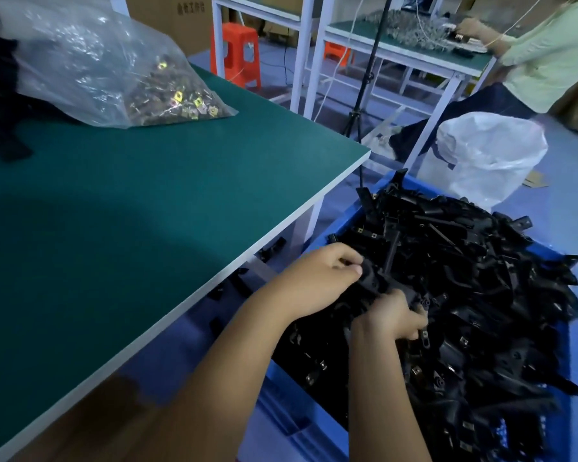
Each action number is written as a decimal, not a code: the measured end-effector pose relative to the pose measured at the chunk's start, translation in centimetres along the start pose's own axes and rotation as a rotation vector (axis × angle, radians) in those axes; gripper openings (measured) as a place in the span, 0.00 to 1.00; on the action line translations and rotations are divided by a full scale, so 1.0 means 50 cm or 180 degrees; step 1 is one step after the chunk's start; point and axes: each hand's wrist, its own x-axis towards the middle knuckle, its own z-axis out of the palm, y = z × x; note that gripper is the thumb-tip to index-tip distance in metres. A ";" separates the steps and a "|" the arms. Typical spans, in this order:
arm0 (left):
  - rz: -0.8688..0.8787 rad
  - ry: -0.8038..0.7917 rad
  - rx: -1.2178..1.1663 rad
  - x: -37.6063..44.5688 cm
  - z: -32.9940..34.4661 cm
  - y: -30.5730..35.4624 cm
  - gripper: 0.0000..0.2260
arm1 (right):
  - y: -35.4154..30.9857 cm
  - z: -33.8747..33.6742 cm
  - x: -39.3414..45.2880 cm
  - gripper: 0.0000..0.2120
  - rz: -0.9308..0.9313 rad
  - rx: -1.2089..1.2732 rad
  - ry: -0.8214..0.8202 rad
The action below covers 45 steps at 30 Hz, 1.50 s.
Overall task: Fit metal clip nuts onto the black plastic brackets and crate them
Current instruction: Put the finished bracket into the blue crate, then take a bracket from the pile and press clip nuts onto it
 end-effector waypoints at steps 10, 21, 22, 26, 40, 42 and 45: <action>0.1025 0.2096 -0.0679 -0.140 -0.249 0.033 0.14 | -0.010 0.115 -0.401 0.13 -0.1821 0.0069 -0.3003; -0.0242 0.3970 0.0183 -0.425 -0.473 -0.192 0.16 | 0.167 0.204 -0.691 0.15 -0.3378 -0.2904 -0.5687; -0.0334 0.3979 0.0243 -0.438 -0.473 -0.207 0.16 | 0.180 0.213 -0.704 0.17 -0.3520 -0.3008 -0.5646; -0.0414 0.3830 0.0471 -0.450 -0.475 -0.238 0.17 | 0.216 0.253 -0.744 0.27 -0.4052 -0.3687 -0.5474; -0.0594 0.4243 -0.0133 -0.432 -0.505 -0.241 0.14 | 0.226 0.270 -0.745 0.13 -0.2733 -0.1379 -0.4227; -0.0359 0.4307 -0.0436 -0.436 -0.504 -0.240 0.14 | 0.218 0.260 -0.754 0.12 -0.2163 -0.0752 -0.4266; 0.0071 0.4574 -0.0995 -0.444 -0.507 -0.231 0.13 | 0.221 0.242 -0.781 0.18 -0.0716 -0.0198 -0.4811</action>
